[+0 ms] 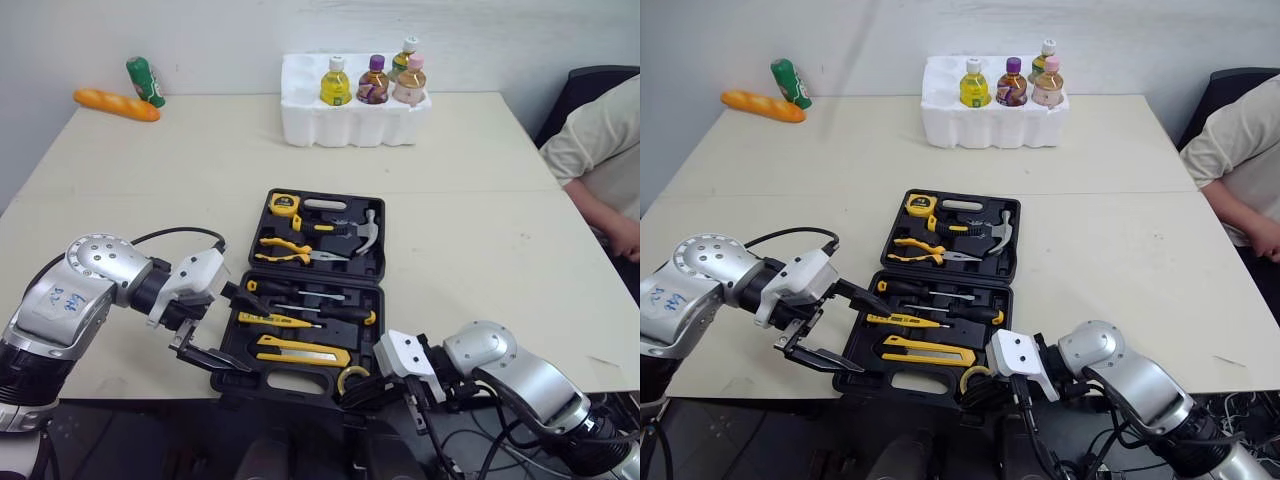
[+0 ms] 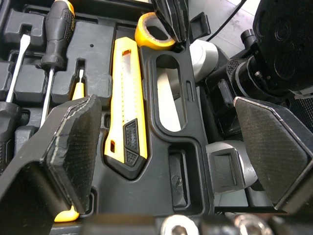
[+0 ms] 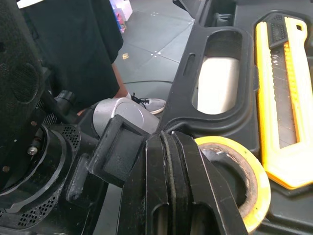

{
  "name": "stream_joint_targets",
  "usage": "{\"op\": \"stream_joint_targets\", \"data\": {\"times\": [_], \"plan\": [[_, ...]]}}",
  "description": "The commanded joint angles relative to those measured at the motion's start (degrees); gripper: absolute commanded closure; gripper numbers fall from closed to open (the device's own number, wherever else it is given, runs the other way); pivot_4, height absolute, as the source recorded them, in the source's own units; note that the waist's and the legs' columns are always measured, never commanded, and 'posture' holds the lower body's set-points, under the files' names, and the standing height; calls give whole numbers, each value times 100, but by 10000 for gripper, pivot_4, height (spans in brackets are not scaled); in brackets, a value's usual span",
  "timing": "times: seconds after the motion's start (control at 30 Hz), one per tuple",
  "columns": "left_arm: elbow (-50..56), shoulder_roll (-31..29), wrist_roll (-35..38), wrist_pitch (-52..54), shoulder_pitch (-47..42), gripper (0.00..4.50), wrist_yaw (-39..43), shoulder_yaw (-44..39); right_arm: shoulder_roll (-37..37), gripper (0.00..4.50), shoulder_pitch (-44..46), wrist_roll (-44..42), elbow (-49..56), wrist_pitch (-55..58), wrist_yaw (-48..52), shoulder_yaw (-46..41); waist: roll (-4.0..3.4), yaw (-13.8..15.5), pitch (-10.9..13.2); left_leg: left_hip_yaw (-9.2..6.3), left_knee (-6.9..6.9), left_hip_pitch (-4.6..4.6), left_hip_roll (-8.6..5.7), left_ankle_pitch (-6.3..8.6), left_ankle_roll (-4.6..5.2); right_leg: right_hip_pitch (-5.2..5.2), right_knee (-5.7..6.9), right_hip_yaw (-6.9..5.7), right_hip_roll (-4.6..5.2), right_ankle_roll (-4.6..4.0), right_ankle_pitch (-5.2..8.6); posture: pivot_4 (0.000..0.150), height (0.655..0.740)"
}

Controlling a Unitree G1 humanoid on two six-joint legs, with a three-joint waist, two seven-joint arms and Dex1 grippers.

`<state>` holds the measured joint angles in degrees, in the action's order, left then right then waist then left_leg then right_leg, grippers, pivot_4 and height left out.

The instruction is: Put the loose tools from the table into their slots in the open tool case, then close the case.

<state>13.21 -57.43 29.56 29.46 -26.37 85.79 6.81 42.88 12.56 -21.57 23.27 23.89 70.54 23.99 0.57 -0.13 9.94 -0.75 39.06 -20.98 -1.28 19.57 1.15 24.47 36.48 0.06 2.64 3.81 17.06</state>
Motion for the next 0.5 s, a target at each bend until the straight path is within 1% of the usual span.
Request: {"op": "stream_joint_targets", "data": {"times": [0.03,0.2,0.3,0.4,0.5], "plan": [[119,-29,14,-70,4,0,-48,-176,149,44545,-249,364,-658,300,-225,72,3,1,-3,0,0,4,0,0,0,-5,0,0,1,0,0,1500,7367],[67,45,-42,-163,11,0,-83,-109,151,44545,-317,-242,-421,779,-319,-352,4,9,-3,0,-6,31,0,4,5,-31,-6,2,4,-1,1,1500,7367],[-46,147,-117,-266,14,0,-141,-64,115,44545,-321,-364,-226,755,-475,-621,3,15,-3,-6,-7,46,0,7,6,-52,-19,-1,4,-1,1,1500,7367],[-164,182,-133,-201,47,0,-220,-80,264,44545,-256,-828,194,1064,-578,-1240,-3,12,2,-9,-8,52,0,11,10,-63,-30,-2,5,-1,0,1500,7367],[-621,152,-184,-153,56,0,-423,-321,629,44545,-353,-1387,586,1450,-635,-2112,-17,18,10,-7,-8,48,-1,15,15,-62,-38,-2,8,3,-1,1500,7367]]}}
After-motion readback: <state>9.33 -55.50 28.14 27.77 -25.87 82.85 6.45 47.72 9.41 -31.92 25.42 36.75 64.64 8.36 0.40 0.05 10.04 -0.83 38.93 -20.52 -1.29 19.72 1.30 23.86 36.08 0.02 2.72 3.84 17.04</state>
